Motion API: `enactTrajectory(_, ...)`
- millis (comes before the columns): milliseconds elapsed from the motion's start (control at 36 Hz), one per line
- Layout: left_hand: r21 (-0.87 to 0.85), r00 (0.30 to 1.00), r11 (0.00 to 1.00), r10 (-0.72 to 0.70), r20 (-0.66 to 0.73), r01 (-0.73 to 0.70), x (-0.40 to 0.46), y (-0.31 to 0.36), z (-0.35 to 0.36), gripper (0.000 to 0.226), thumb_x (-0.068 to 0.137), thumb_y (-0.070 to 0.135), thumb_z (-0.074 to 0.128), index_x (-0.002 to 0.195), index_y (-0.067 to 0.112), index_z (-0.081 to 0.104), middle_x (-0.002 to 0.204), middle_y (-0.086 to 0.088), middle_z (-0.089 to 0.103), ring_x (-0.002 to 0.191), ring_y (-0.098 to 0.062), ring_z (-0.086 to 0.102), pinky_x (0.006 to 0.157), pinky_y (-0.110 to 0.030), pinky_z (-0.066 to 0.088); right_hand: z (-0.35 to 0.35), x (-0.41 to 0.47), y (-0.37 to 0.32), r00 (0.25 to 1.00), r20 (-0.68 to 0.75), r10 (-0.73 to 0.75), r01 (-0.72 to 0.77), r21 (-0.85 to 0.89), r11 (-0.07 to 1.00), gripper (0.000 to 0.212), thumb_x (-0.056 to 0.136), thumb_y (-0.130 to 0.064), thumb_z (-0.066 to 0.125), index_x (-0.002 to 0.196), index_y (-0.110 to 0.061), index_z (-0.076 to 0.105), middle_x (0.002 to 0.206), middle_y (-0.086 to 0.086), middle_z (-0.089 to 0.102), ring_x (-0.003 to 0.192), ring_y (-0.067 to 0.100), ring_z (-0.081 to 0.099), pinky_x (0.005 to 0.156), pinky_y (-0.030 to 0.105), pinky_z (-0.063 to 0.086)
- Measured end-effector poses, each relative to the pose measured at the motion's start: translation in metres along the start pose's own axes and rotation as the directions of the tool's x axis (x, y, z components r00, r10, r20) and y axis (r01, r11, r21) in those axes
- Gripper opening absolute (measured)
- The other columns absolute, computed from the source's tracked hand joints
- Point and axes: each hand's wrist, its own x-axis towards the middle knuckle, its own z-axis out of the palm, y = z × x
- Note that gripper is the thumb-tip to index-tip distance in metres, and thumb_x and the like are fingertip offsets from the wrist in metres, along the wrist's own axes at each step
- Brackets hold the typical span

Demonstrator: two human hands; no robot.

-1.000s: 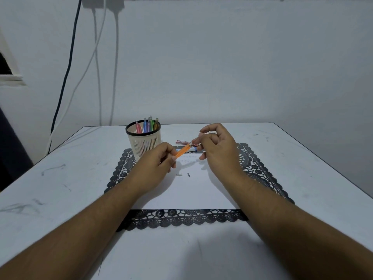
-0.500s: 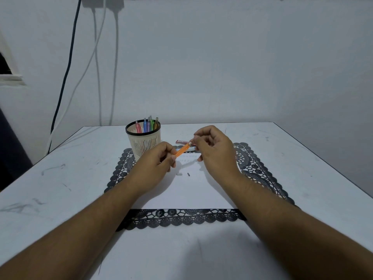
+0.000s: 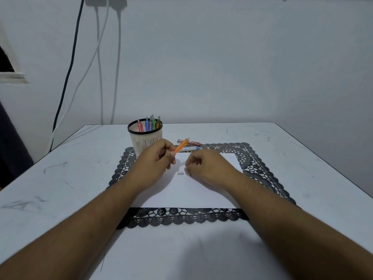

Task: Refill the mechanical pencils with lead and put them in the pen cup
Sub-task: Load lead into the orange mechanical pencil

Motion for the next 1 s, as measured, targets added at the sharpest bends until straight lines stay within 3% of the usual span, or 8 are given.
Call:
enactTrajectory(83,0.039,1.0,0.999,-0.008,-0.003,0.008,0.001,-0.001,-0.001,0.009,0.104,0.015,0.056,0.101,0.021,0.061,0.08,0.004,0.071,0.066,-0.007,0.06,0.067,-0.027,0.047,-0.002,0.0,0.0,0.996,0.081,0.03,-0.016,-0.167,0.986,0.011,0.087,-0.028,0.078,0.096,-0.024,0.073,0.089,-0.009,0.067,0.079,0.01,0.061,0.07,0.029,0.048)
enactTrajectory(222,0.074,0.999,0.997,-0.031,0.006,0.031,0.002,-0.005,-0.003,0.01,0.104,0.016,0.057,0.1,0.025,0.062,0.082,0.004,0.072,0.068,-0.008,0.062,0.068,-0.031,0.048,-0.003,0.001,-0.001,0.995,0.093,0.044,-0.026,-0.187,0.982,0.007,0.092,-0.015,0.069,0.09,-0.016,0.075,0.088,-0.008,0.072,0.083,0.01,0.064,0.068,0.024,0.047)
enactTrajectory(472,0.123,0.998,0.991,-0.056,0.024,0.053,0.001,-0.006,-0.003,0.012,0.103,0.017,0.058,0.098,0.027,0.063,0.081,0.005,0.072,0.07,-0.011,0.064,0.07,-0.032,0.049,-0.003,0.0,-0.003,0.996,0.091,-0.001,0.017,-0.178,0.984,0.007,0.083,-0.009,0.069,0.084,-0.015,0.07,0.074,-0.01,0.066,0.064,0.002,0.056,0.058,0.023,0.043)
enactTrajectory(556,0.129,0.998,0.99,-0.064,0.026,0.061,0.001,-0.005,-0.003,0.012,0.103,0.017,0.058,0.098,0.026,0.063,0.081,0.006,0.073,0.069,-0.011,0.063,0.069,-0.032,0.049,-0.005,-0.001,-0.003,0.997,0.081,-0.003,0.014,-0.135,0.991,0.006,0.083,-0.006,0.068,0.083,-0.012,0.066,0.075,-0.005,0.067,0.057,0.0,0.054,0.052,0.017,0.041)
enactTrajectory(667,0.138,0.997,0.988,-0.07,0.025,0.066,0.001,-0.004,-0.003,0.012,0.103,0.017,0.057,0.098,0.026,0.063,0.081,0.006,0.073,0.069,-0.01,0.063,0.069,-0.032,0.05,-0.006,-0.001,0.001,0.999,0.028,0.028,-0.03,0.075,0.997,0.01,0.088,-0.002,0.061,0.089,-0.01,0.065,0.072,0.003,0.058,0.056,0.007,0.047,0.048,0.011,0.037)
enactTrajectory(722,0.139,0.997,0.988,-0.07,0.024,0.066,0.001,-0.004,-0.003,0.012,0.103,0.017,0.058,0.098,0.026,0.063,0.081,0.006,0.073,0.069,-0.01,0.063,0.069,-0.032,0.05,-0.008,0.002,0.001,0.999,-0.009,0.045,-0.041,0.239,0.97,0.018,0.091,0.001,0.059,0.091,-0.014,0.069,0.066,-0.002,0.051,0.055,0.009,0.043,0.049,0.013,0.037)
enactTrajectory(806,0.136,0.998,0.989,-0.065,0.025,0.061,0.0,-0.003,-0.004,0.012,0.103,0.016,0.057,0.098,0.025,0.063,0.082,0.006,0.073,0.069,-0.009,0.062,0.07,-0.033,0.05,-0.013,0.005,0.0,0.995,-0.072,0.063,-0.028,0.408,0.912,0.016,0.093,0.0,0.067,0.089,-0.013,0.076,0.067,0.001,0.057,0.054,0.008,0.05,0.055,0.018,0.045)
enactTrajectory(1000,0.113,0.998,0.992,-0.058,0.014,0.056,-0.001,0.0,-0.006,0.013,0.103,0.017,0.057,0.097,0.026,0.063,0.08,0.005,0.072,0.07,-0.011,0.058,0.078,-0.048,0.051,-0.015,0.01,-0.004,0.976,-0.129,0.176,0.002,0.813,0.582,0.006,0.092,-0.001,0.071,0.091,-0.005,0.074,0.082,0.01,0.075,0.073,0.018,0.065,0.061,0.027,0.053)
